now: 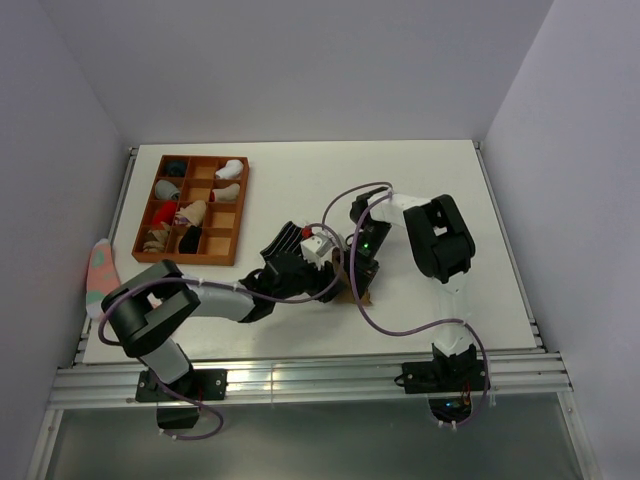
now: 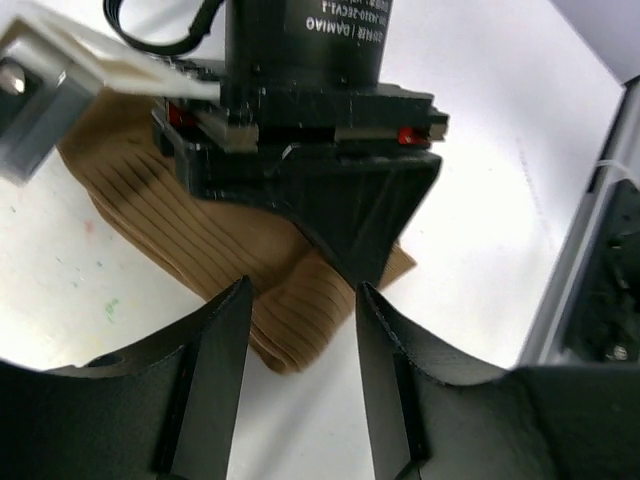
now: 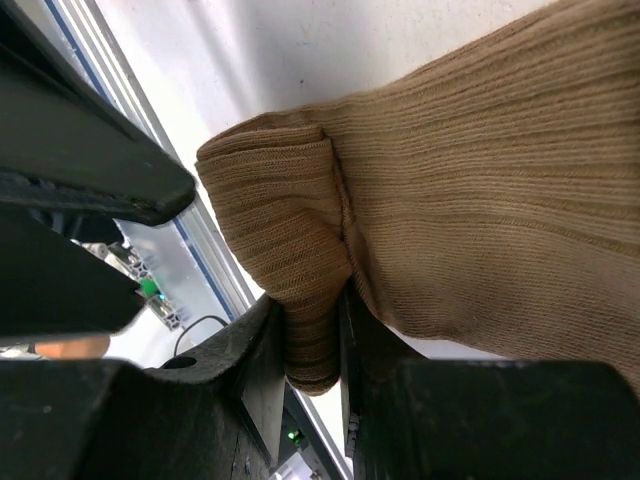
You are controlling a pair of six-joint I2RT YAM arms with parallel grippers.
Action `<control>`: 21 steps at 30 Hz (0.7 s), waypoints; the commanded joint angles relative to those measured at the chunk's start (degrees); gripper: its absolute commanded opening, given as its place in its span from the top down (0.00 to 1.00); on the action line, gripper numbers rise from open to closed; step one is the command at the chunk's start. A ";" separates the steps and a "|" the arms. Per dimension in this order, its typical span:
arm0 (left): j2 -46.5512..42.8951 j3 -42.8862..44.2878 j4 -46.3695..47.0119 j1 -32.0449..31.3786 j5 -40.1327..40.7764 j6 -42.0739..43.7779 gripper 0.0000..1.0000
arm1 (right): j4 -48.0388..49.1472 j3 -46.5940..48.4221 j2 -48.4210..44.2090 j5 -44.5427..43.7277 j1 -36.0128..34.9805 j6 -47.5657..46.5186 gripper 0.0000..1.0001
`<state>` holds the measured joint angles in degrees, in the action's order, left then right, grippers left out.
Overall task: Roll the socks
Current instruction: Roll the sock at the center of the board.
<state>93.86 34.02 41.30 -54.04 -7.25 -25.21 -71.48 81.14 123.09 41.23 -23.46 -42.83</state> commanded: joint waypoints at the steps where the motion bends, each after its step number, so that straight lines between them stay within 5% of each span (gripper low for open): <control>1: 1.49 3.59 -3.59 -0.10 1.80 5.43 0.49 | 0.91 1.65 1.10 -3.35 0.44 -0.06 0.87; 21: 9.23 4.65 1.33 -0.10 -7.78 2.89 0.49 | 0.82 1.91 1.19 -3.00 0.52 -0.06 0.87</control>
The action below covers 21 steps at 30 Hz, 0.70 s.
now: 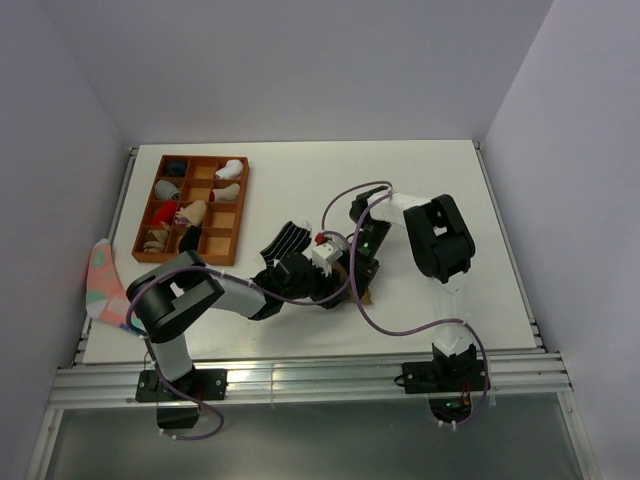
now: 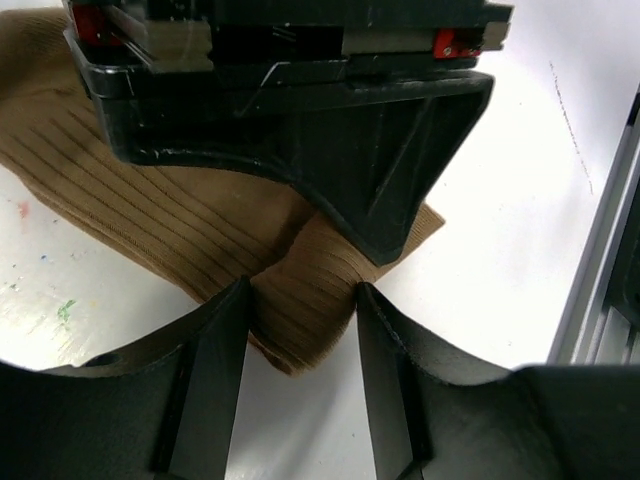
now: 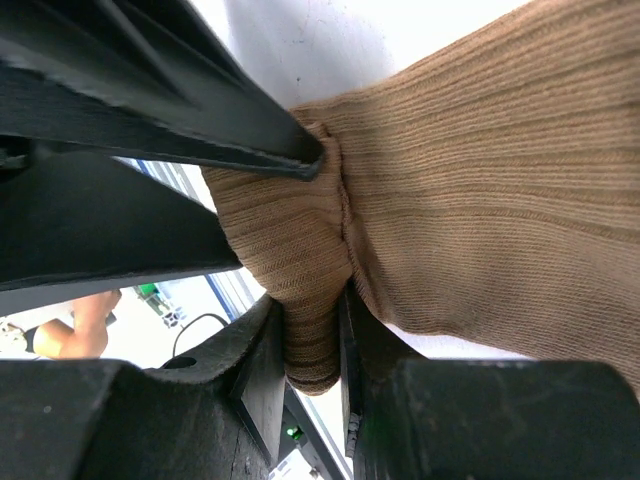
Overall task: Roll the socks
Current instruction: Roll the sock at the center of the board.
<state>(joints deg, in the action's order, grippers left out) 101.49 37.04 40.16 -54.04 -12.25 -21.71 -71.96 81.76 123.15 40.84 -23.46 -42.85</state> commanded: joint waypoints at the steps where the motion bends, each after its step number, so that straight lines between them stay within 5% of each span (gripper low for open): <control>1: 2.04 1.64 2.73 -0.10 -2.78 -1.22 0.49 | 1.21 1.21 1.12 -2.35 0.52 -0.04 0.87; 5: 4.15 1.55 3.78 -0.01 -2.86 -2.89 0.56 | 1.83 0.25 0.34 -2.43 0.44 -0.04 0.86; 12: 6.08 0.32 6.15 -0.01 -5.94 -7.19 0.99 | 4.81 -2.56 -1.51 -2.17 0.44 1.72 0.81; 21: 11.53 -3.19 11.94 1.31 -9.37 -16.42 1.00 | 9.74 -6.26 -11.16 -1.11 2.37 4.18 0.59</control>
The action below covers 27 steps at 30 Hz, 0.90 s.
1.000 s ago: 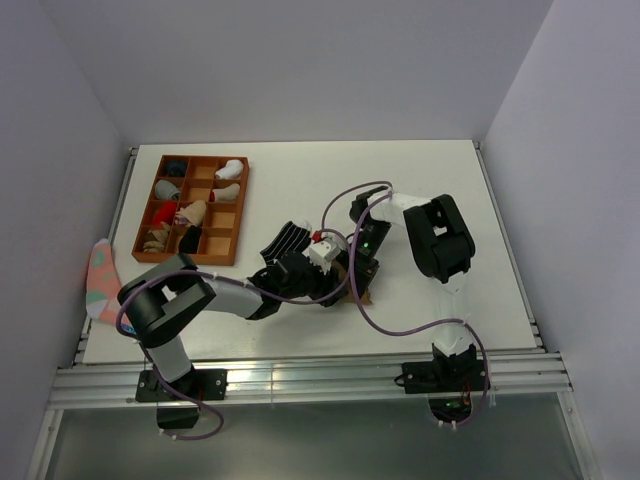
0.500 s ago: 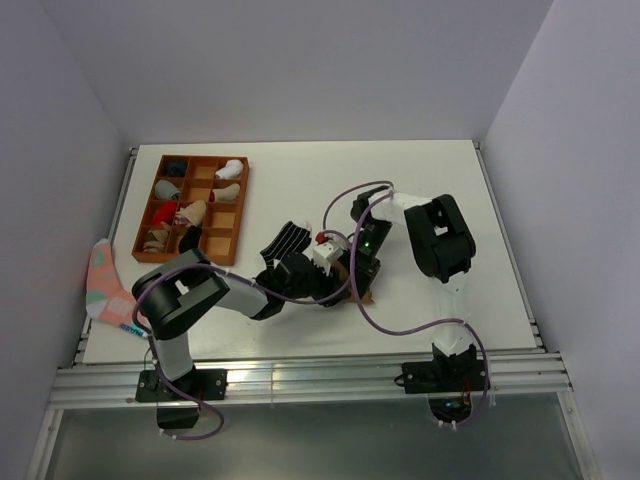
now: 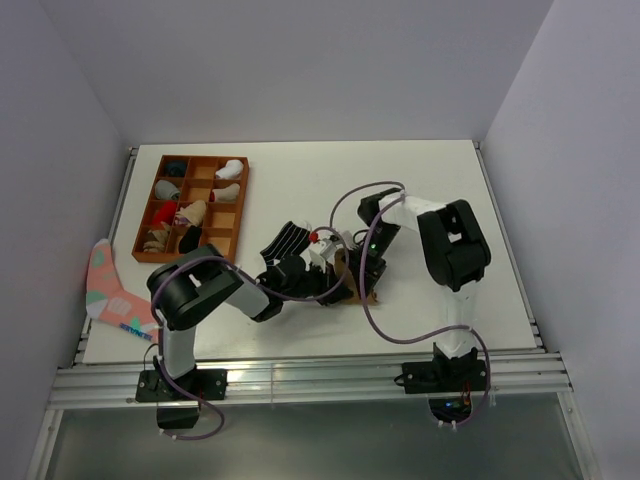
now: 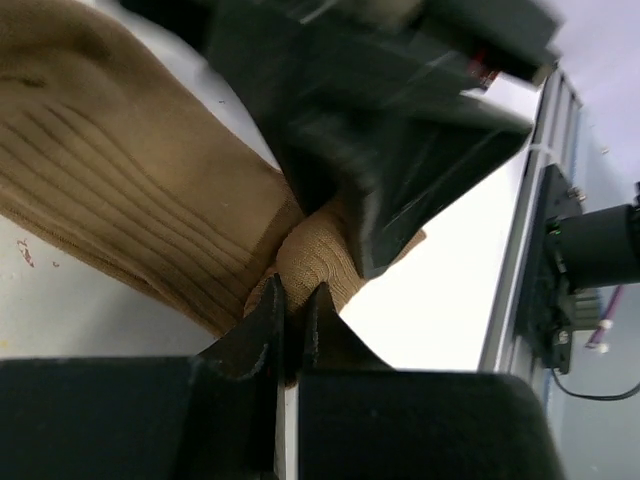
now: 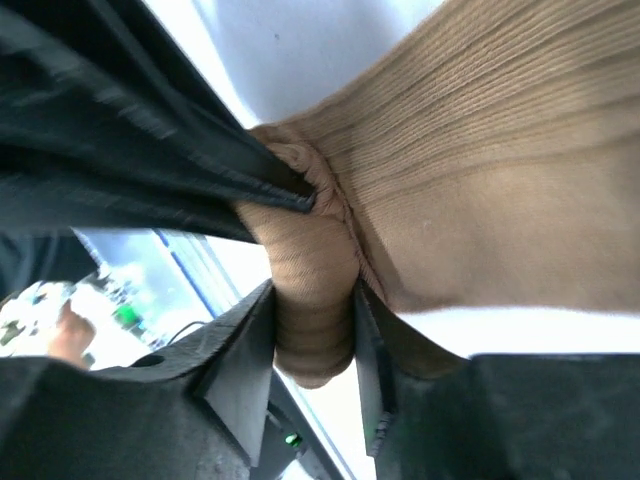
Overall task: Roll the socks
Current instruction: Roll the sock at the center of the board.
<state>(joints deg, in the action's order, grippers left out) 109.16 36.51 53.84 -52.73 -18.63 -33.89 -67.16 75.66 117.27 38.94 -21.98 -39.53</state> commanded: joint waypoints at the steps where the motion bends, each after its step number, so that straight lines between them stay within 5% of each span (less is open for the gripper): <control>1: 4.30 -2.85 -1.81 0.26 -3.08 -4.78 1.00 | 5.19 -0.33 -6.26 1.22 1.32 0.94 0.57; 11: 3.69 -1.71 -10.51 1.49 -5.09 -8.03 1.00 | 12.13 -6.74 -21.72 0.62 8.53 0.51 0.50; 27: 5.62 9.27 -38.26 5.62 -14.94 -10.32 1.00 | 26.36 -29.68 -46.78 -0.53 8.09 -18.03 0.41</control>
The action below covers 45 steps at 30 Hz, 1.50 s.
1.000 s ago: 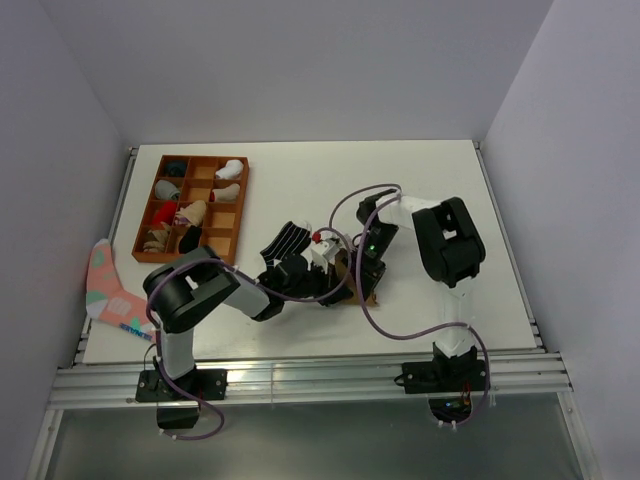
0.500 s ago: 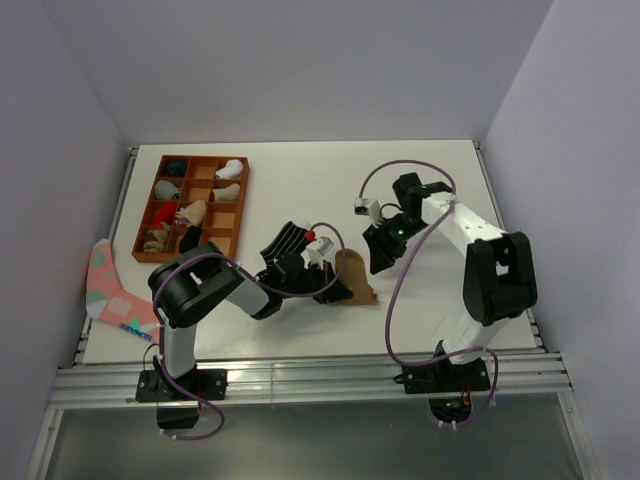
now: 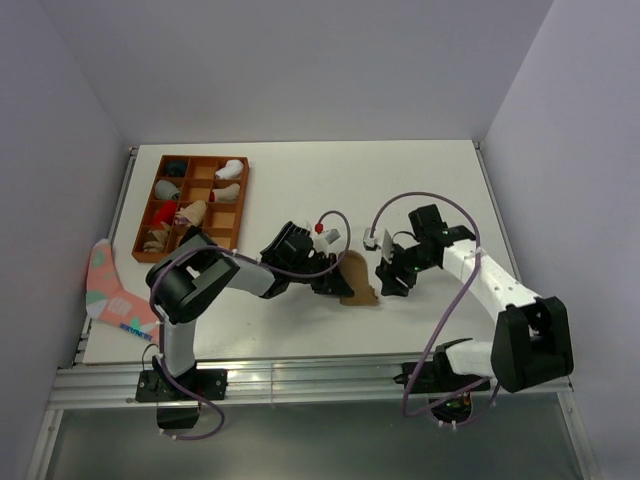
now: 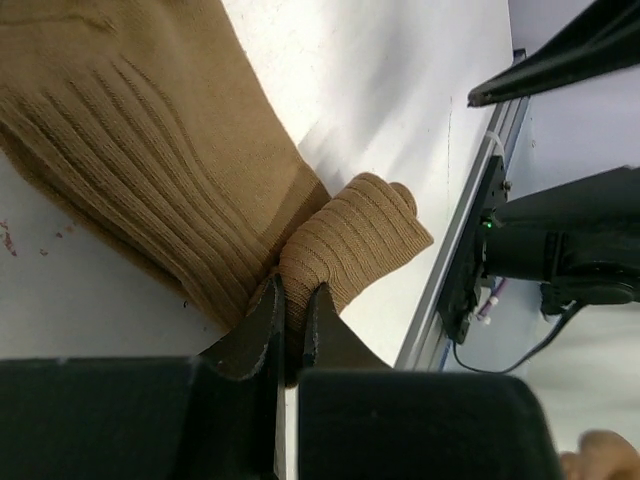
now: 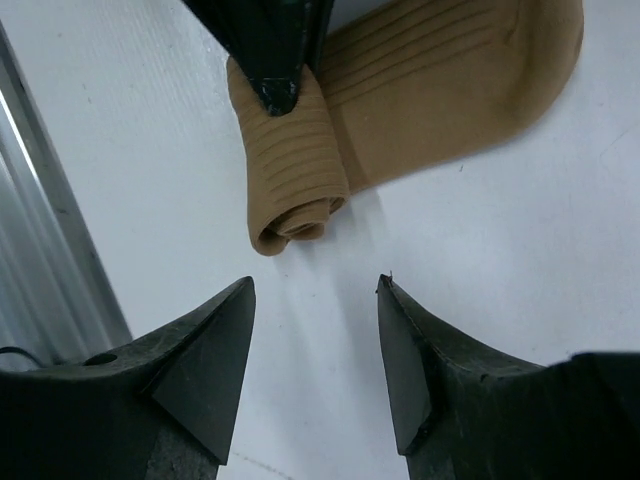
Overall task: Roll the socks
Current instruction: Roll the sock at the center of the board.
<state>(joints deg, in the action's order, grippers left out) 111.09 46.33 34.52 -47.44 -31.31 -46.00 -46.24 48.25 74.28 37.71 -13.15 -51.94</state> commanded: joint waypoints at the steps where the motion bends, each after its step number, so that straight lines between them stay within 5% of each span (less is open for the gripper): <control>1: 4.13 0.25 -19.84 0.68 -2.79 2.05 1.00 | 5.81 -4.37 -4.75 0.87 -1.17 -6.32 0.40; 14: 8.18 6.49 -31.97 2.97 -6.48 6.36 1.00 | 18.90 -14.85 -14.43 -7.74 -15.76 -5.36 0.32; 37: 9.76 9.40 -33.21 3.85 -8.67 6.37 1.00 | 25.23 -16.26 -5.64 -13.72 -24.03 -2.56 0.35; 40: 9.76 8.78 -31.10 3.76 -9.03 5.05 1.00 | 25.59 -15.64 -4.41 -14.07 -24.12 -0.89 0.41; 45: 7.48 5.37 -23.55 3.76 -9.21 0.66 0.99 | 24.79 -13.54 -1.95 -14.34 -23.94 1.75 0.64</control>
<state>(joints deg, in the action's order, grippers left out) 116.29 56.58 16.03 -43.24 -46.72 -45.80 -21.96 32.88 70.81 23.35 -36.77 -52.95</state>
